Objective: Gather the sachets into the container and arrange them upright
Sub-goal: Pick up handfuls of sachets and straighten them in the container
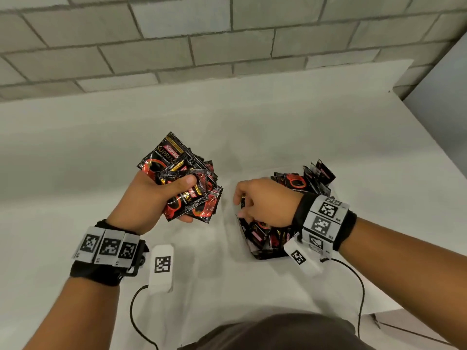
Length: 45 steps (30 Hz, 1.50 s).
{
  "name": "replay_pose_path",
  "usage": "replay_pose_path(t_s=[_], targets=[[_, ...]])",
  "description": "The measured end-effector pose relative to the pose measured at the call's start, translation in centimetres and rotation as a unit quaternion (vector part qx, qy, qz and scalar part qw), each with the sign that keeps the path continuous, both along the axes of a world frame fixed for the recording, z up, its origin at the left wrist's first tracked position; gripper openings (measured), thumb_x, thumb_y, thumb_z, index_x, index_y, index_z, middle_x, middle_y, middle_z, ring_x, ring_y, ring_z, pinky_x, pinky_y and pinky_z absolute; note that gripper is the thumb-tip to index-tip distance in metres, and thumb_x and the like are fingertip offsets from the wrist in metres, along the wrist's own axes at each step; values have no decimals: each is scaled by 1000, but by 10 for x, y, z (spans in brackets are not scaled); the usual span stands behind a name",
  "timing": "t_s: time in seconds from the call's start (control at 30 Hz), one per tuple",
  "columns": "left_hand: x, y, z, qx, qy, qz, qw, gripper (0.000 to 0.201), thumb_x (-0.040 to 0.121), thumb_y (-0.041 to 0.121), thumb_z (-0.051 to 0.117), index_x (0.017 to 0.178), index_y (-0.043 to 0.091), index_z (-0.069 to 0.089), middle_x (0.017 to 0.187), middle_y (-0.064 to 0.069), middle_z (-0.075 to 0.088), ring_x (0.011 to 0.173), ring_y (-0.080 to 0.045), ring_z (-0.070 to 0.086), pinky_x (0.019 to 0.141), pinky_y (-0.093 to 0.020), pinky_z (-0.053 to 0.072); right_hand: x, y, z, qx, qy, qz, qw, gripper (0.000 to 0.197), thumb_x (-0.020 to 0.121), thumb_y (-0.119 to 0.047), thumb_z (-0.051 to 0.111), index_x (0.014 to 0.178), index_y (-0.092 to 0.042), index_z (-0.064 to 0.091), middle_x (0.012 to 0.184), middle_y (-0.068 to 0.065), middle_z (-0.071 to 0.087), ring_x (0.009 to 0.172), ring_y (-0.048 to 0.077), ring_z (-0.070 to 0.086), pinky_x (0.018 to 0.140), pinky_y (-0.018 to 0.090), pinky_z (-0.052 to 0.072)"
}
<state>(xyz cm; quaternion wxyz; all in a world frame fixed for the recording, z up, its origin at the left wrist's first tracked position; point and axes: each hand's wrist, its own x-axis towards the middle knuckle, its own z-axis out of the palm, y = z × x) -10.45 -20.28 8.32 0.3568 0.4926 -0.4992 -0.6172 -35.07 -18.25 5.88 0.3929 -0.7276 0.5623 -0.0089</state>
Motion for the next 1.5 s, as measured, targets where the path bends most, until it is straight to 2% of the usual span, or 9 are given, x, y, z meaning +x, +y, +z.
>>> replay_pose_path(t_s=[0.1, 0.2, 0.4, 0.57, 0.73, 0.93, 1.3, 1.4, 1.5], targets=[[0, 0, 0, 2, -3, -2, 1000, 39, 86, 13, 72, 123, 10, 62, 110, -15, 76, 86, -43, 76, 55, -50, 60, -5, -3, 2, -57, 67, 27, 996, 17, 94, -21, 67, 108, -13, 67, 93, -4, 58, 79, 12, 57, 70, 21, 44], [-2, 2, 1, 6, -1, -9, 1000, 36, 83, 15, 73, 119, 14, 65, 109, -14, 77, 87, -43, 76, 54, -51, 61, -2, -9, -1, -62, 167, 75, 981, 48, 89, -43, 70, 122, -10, 58, 114, 5, 53, 99, 25, 59, 86, 37, 52], [-1, 9, 2, 4, -16, -32, 999, 39, 84, 16, 73, 121, 12, 63, 109, -15, 76, 86, -43, 76, 57, -55, 61, 13, -10, -6, -37, 327, 202, 922, 90, 68, -51, 87, 135, -8, 43, 127, 8, 46, 96, 30, 64, 70, 39, 54], [-3, 13, 3, 3, -26, -42, 999, 37, 86, 15, 72, 122, 11, 64, 108, -15, 77, 84, -42, 76, 56, -55, 61, 22, -21, 2, 17, 366, 208, 907, 87, 67, -46, 90, 134, -9, 49, 134, 13, 41, 103, 35, 63, 85, 47, 58], [-9, 14, 0, 5, -34, -63, 997, 33, 91, 11, 72, 123, 8, 63, 106, -16, 76, 80, -45, 75, 59, -59, 60, 17, -20, 5, -6, 334, 237, 912, 62, 69, -49, 87, 114, -13, 64, 126, 3, 50, 89, 25, 61, 67, 35, 52], [-13, 7, 2, 3, -29, -62, 998, 33, 91, 10, 71, 124, 8, 63, 107, -17, 76, 81, -45, 75, 58, -55, 60, -4, -21, 42, -89, 193, 124, 969, 34, 73, -41, 86, 89, -27, 59, 81, -12, 57, 70, 9, 52, 54, 27, 32], [-24, 6, -2, 16, -34, -75, 997, 33, 90, 11, 71, 121, 9, 64, 107, -17, 76, 81, -47, 74, 57, -56, 61, -105, 5, 77, -104, -21, -144, 984, 32, 74, -43, 85, 99, -34, 69, 87, -8, 74, 79, 14, 72, 74, 34, 58], [-24, 6, -5, 18, -37, -73, 996, 35, 91, 11, 71, 124, 9, 63, 110, -16, 76, 84, -45, 75, 59, -57, 61, -126, 18, 51, -59, 15, -163, 985, 39, 69, -51, 85, 98, -32, 68, 93, -8, 72, 75, 7, 66, 67, 28, 53], [-24, 4, -6, 15, -35, -70, 997, 36, 90, 12, 71, 125, 8, 62, 110, -17, 76, 84, -46, 75, 59, -55, 61, -131, 28, 29, -92, 96, -125, 983, 58, 65, -60, 83, 111, -30, 66, 105, -13, 62, 95, 8, 61, 82, 29, 51]])
